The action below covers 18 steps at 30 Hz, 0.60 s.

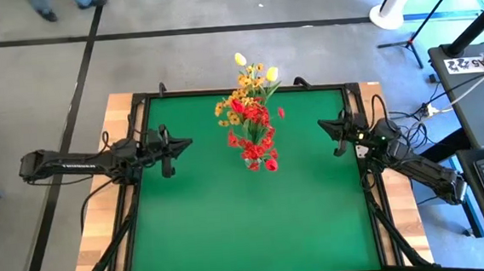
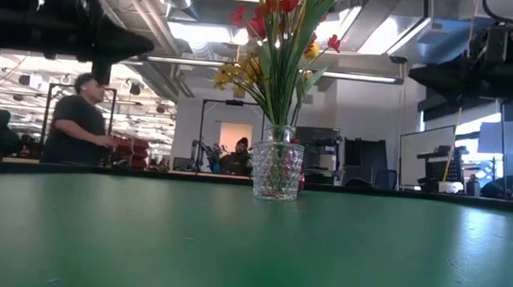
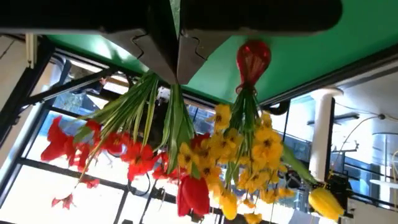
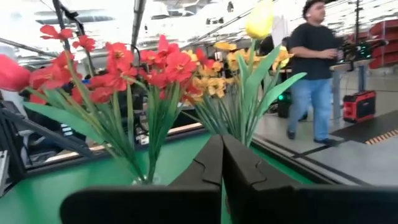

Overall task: Sort flowers into vase by color
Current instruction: Return to Home Position

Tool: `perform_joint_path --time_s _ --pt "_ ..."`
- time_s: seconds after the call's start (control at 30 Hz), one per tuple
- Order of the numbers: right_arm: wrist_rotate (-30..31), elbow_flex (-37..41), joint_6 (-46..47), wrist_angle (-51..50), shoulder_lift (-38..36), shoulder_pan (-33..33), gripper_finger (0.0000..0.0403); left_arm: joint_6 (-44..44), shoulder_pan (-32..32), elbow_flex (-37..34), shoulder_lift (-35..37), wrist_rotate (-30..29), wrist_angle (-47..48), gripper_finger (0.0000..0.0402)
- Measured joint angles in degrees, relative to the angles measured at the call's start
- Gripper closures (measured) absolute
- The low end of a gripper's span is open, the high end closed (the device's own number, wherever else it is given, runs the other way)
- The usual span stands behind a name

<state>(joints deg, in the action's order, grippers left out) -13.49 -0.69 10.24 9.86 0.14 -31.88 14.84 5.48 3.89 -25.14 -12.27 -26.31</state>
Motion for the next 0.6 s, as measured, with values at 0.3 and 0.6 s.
perform_joint_path --time_s 0.3,0.6 --pt "-1.1 0.1 -2.5 -3.9 0.0 0.0 0.0399 1.6 0.0 -3.5 1.7 0.0 0.5 0.0401" --pt "-3.7 0.2 -4.8 -5.9 0.0 0.0 0.0398 1.6 0.0 -3.5 1.7 -0.1 0.4 0.0401"
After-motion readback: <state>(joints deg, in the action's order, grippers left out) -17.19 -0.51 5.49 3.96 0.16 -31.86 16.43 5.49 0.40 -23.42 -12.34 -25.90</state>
